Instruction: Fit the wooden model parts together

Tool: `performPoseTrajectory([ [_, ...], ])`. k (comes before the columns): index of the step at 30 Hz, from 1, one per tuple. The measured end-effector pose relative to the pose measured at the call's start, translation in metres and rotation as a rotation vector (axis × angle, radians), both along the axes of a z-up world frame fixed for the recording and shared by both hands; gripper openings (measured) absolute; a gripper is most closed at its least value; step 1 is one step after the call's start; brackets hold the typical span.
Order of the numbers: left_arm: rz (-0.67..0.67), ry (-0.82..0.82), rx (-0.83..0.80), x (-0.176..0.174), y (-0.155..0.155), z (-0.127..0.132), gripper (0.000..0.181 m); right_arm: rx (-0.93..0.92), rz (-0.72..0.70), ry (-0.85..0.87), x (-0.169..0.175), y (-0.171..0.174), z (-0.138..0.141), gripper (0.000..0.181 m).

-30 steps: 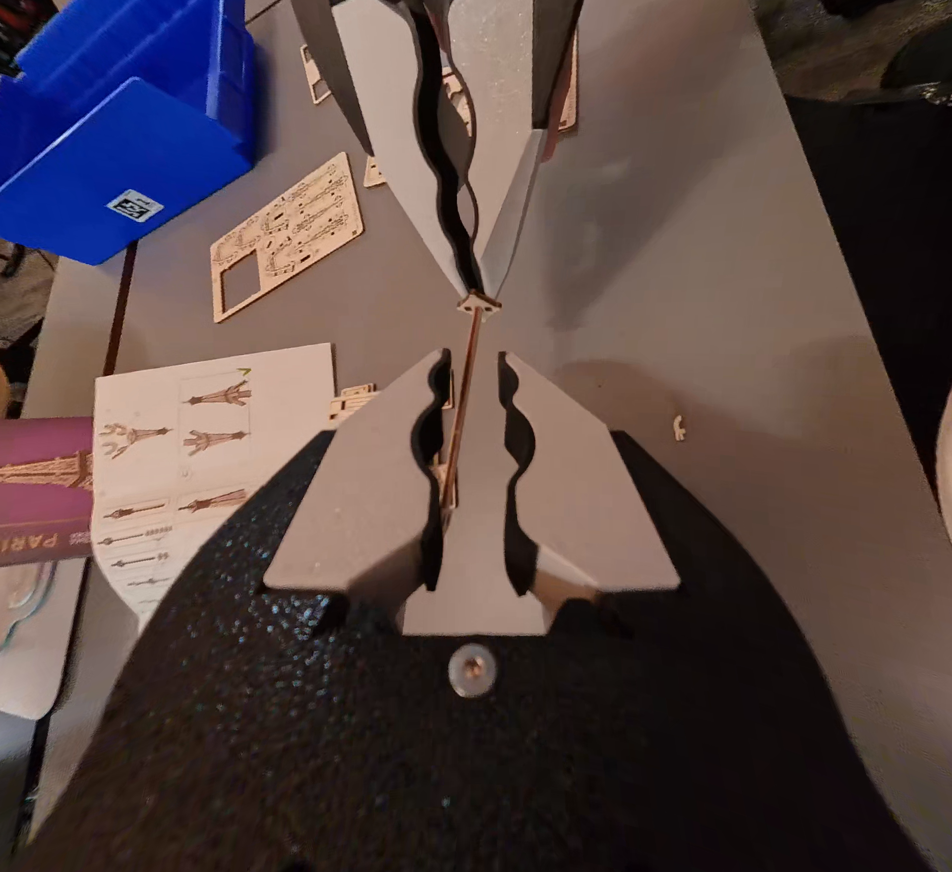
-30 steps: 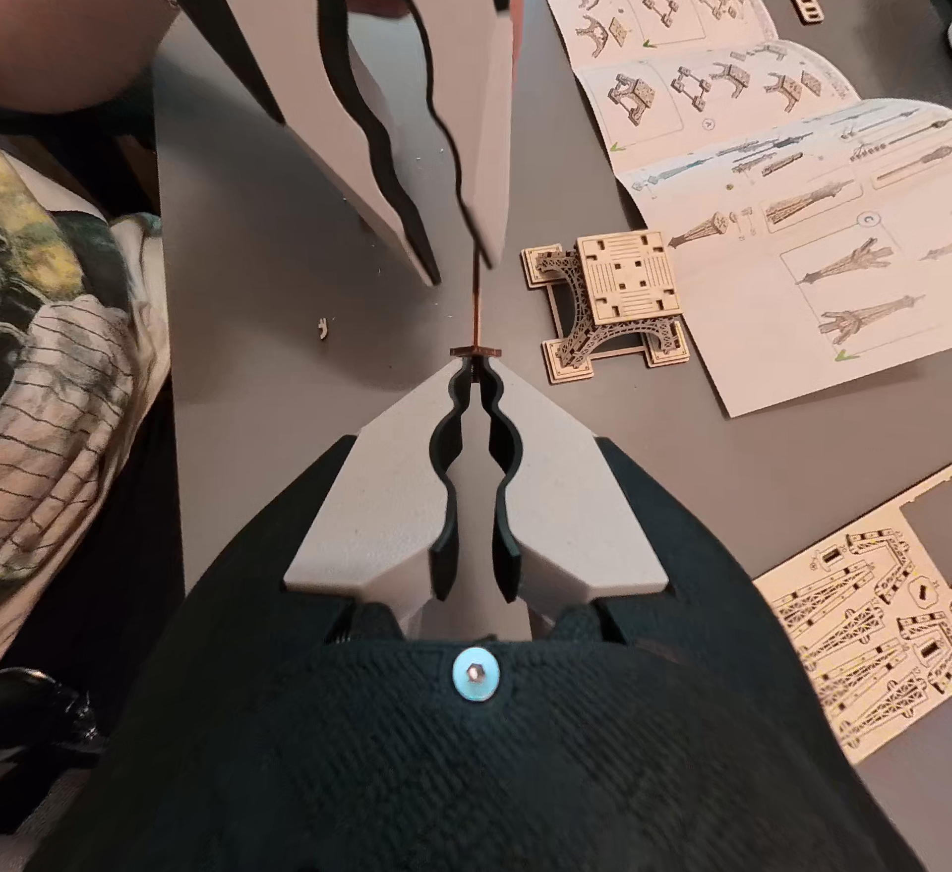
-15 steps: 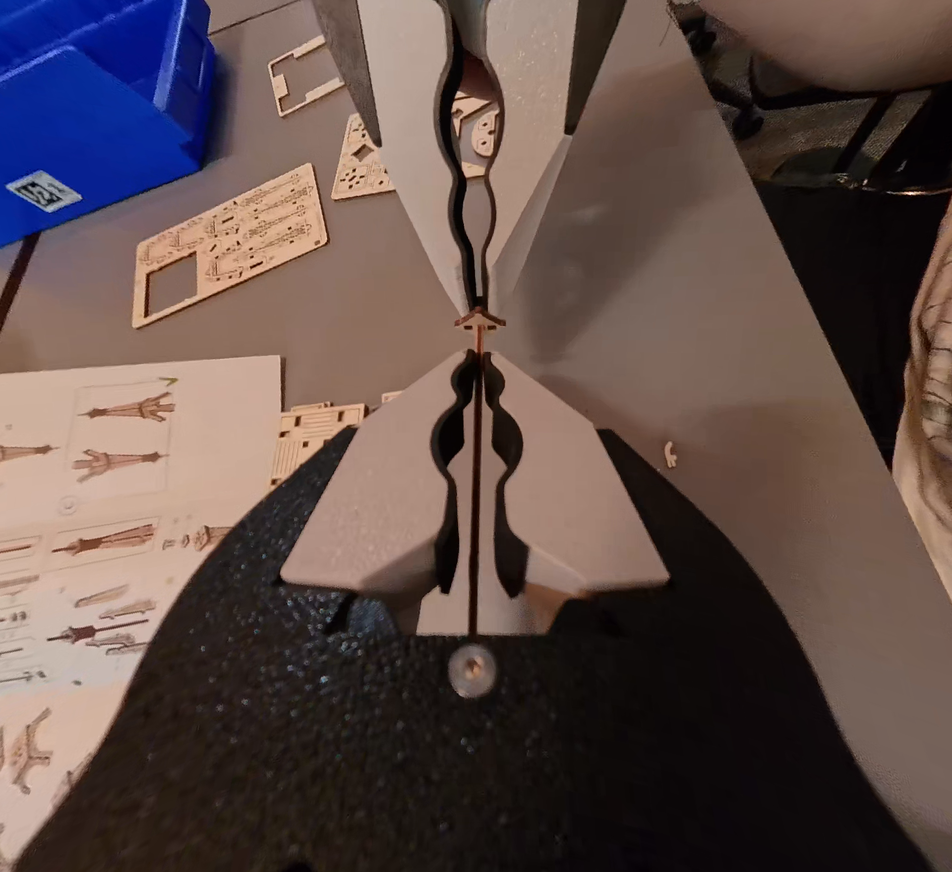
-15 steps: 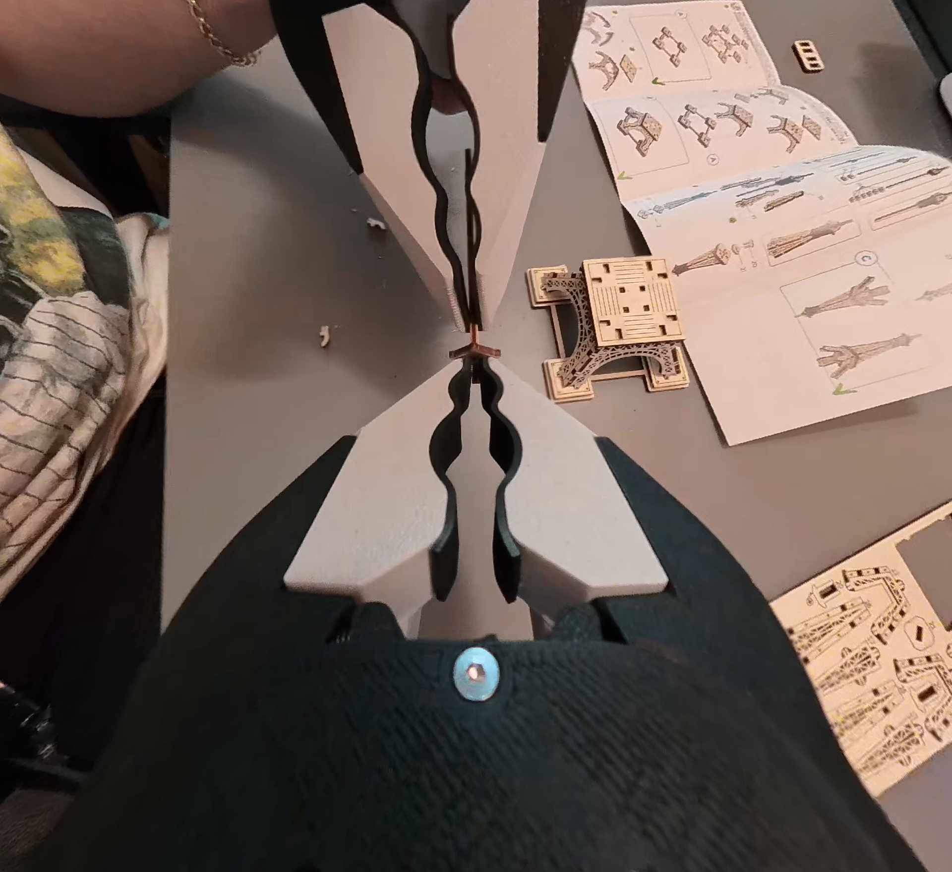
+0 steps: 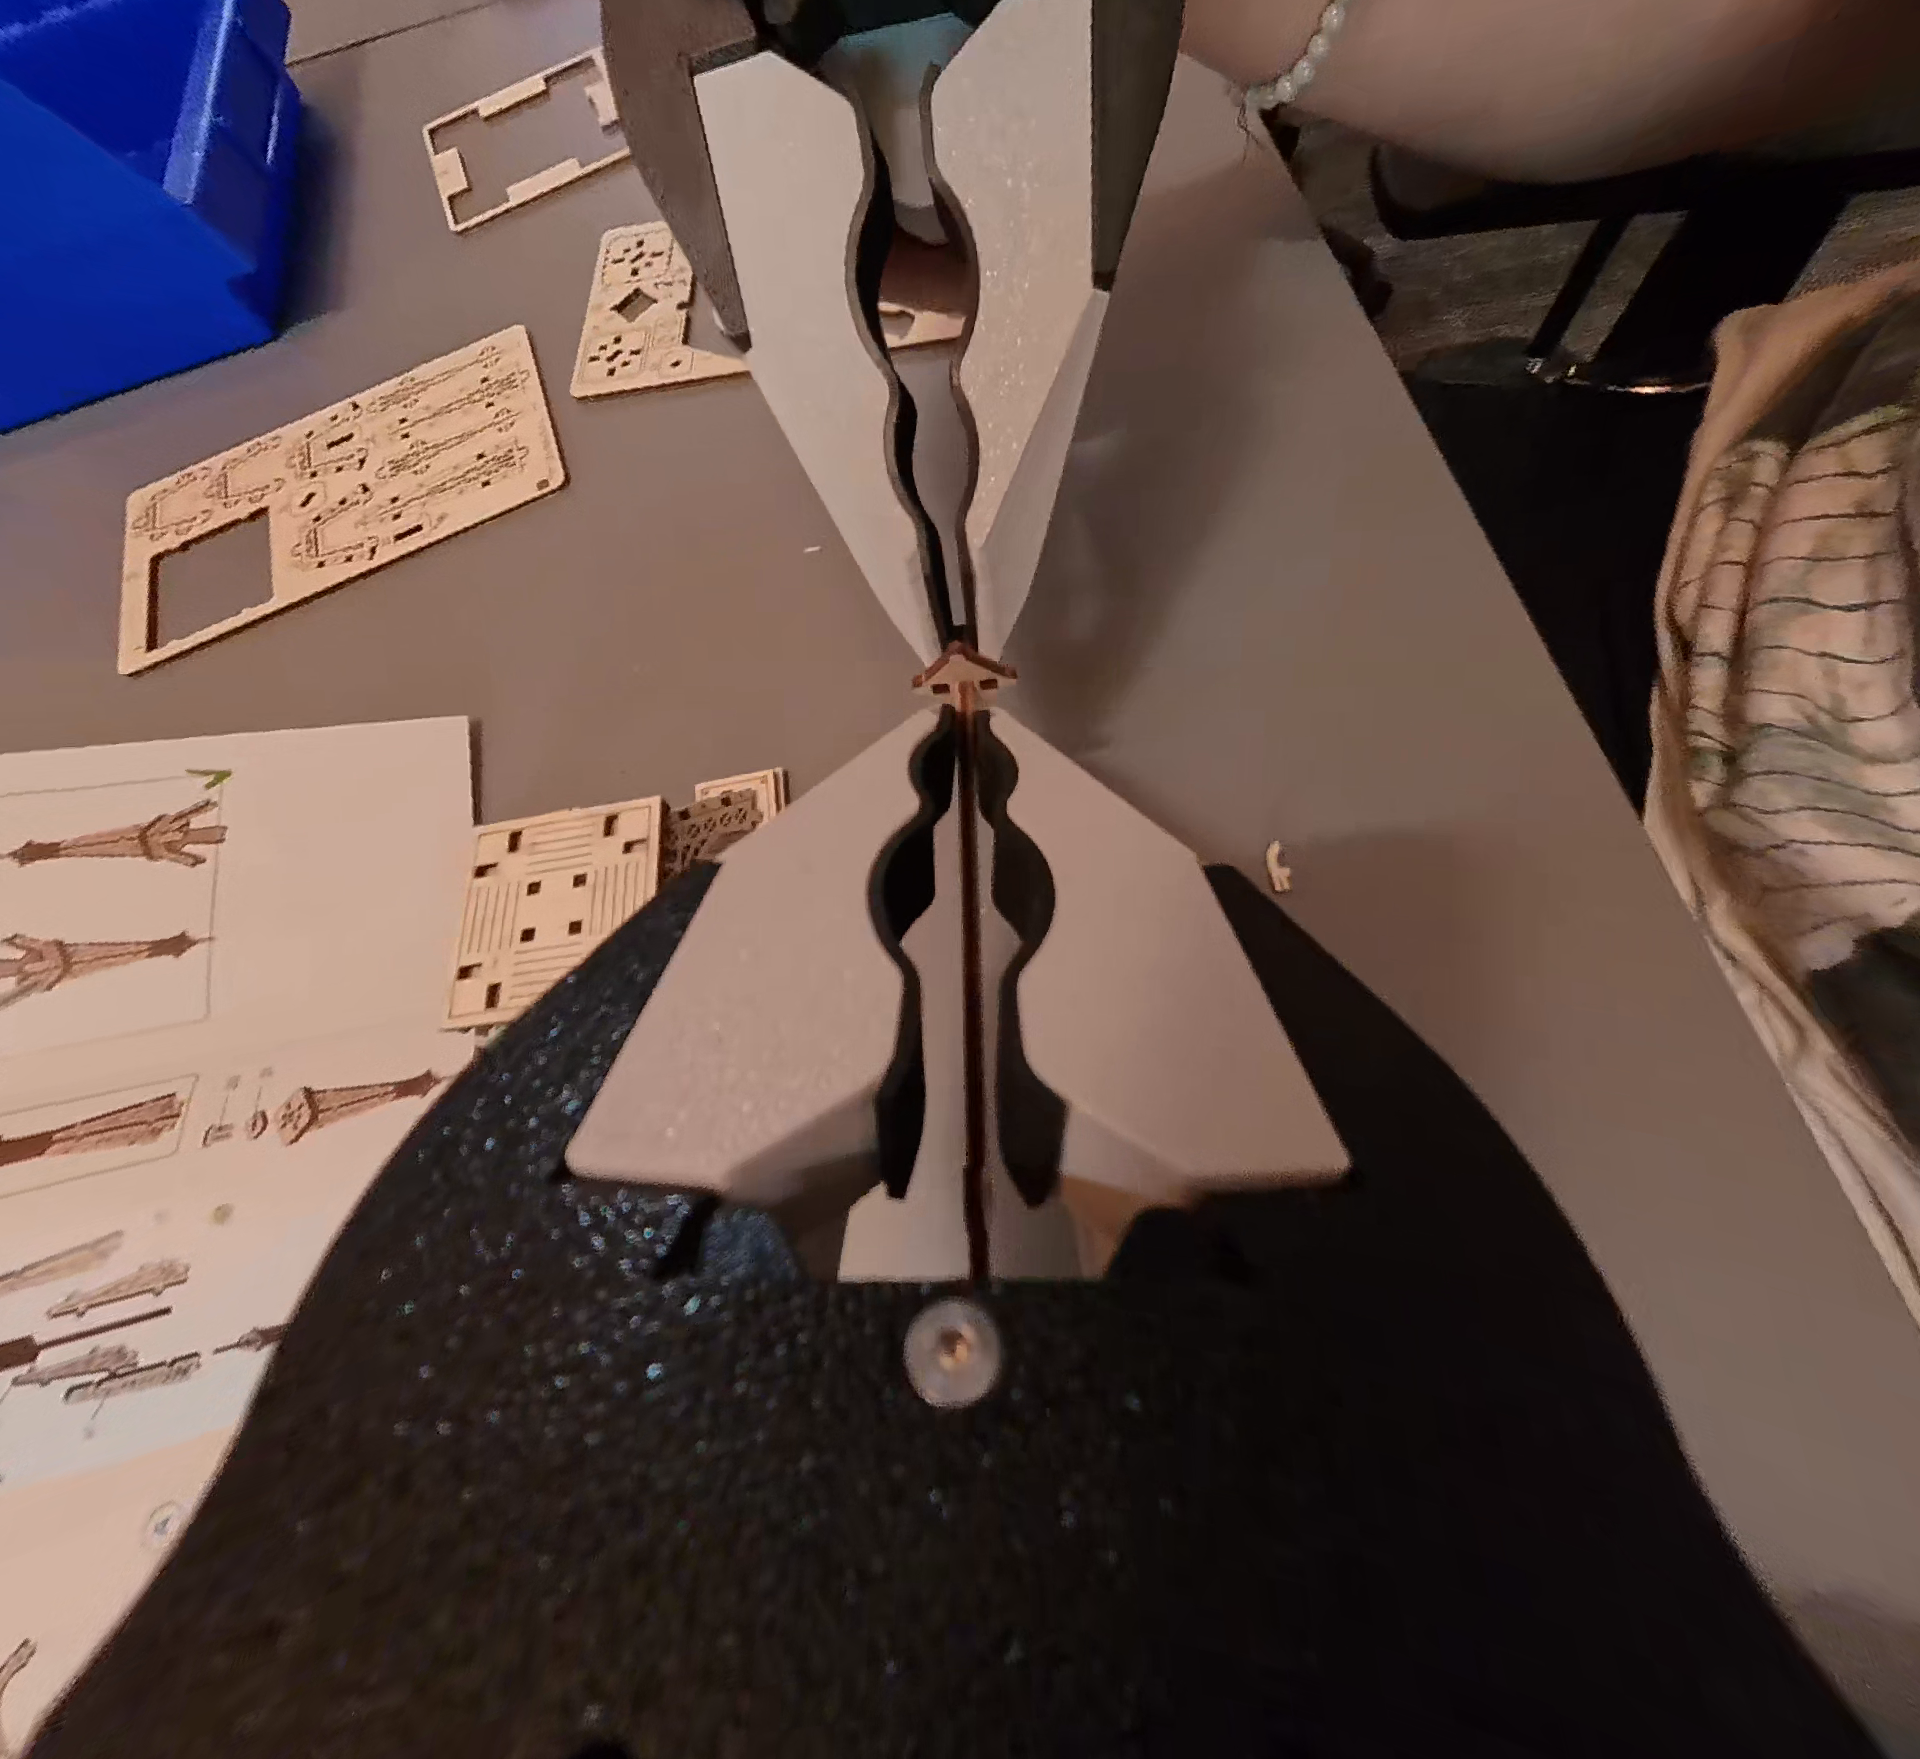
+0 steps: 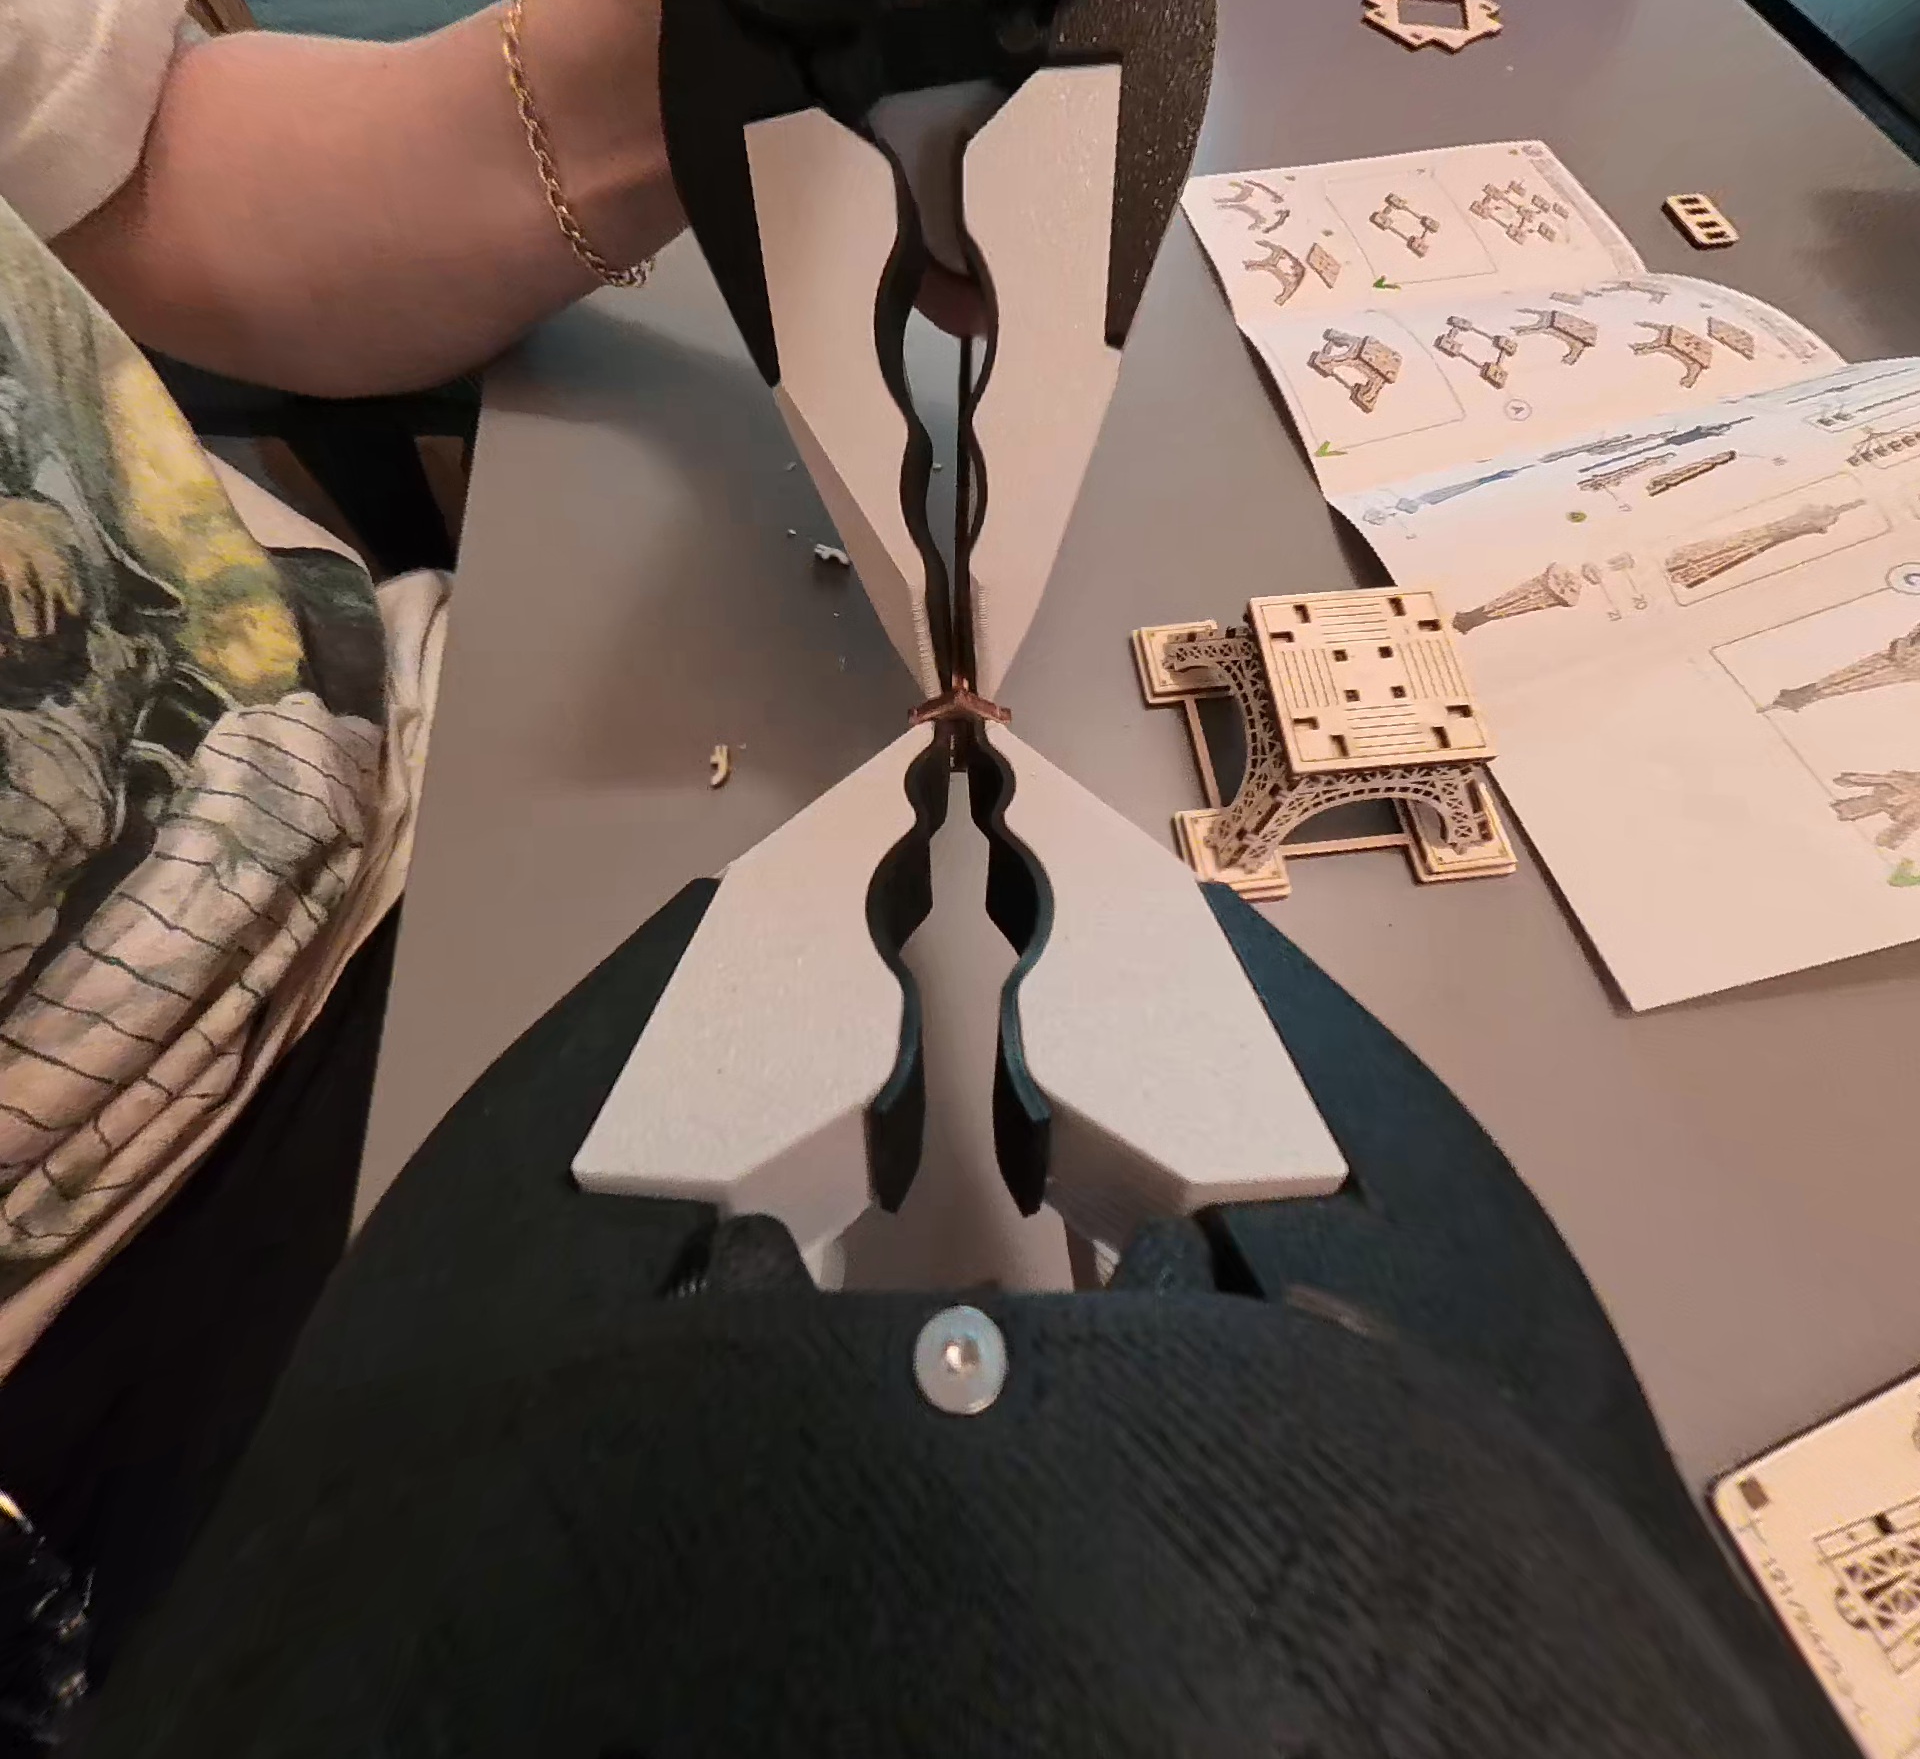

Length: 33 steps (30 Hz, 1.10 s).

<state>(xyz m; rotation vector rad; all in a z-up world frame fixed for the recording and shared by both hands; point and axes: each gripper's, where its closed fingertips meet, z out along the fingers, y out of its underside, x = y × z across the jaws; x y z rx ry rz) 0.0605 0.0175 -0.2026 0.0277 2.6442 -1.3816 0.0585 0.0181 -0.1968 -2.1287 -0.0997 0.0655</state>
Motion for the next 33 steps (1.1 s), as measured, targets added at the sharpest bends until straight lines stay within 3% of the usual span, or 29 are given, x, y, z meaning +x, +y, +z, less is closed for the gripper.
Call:
performPoseTrajectory([
  [6, -0.057, 0.002, -0.136, -0.025, -0.004, 0.001, 0.001, 0.127, -0.004, 0.075, -0.023, -0.004, 0.002, 0.001],
  [14, -0.003, -0.007, -0.232, -0.046, 0.002, -0.002, 0.0, 0.142, 0.081, 0.036, -0.046, 0.001, -0.003, 0.001],
  [24, 0.029, -0.017, -0.319, -0.045, 0.012, 0.008, 0.0, 0.306, 0.052, 0.02, -0.044, 0.012, 0.009, 0.0],
  [33, 0.026, -0.054, -0.32, -0.041, 0.016, 0.009, 0.0, 0.318, 0.044, -0.052, -0.041, 0.017, 0.009, 0.0],
])
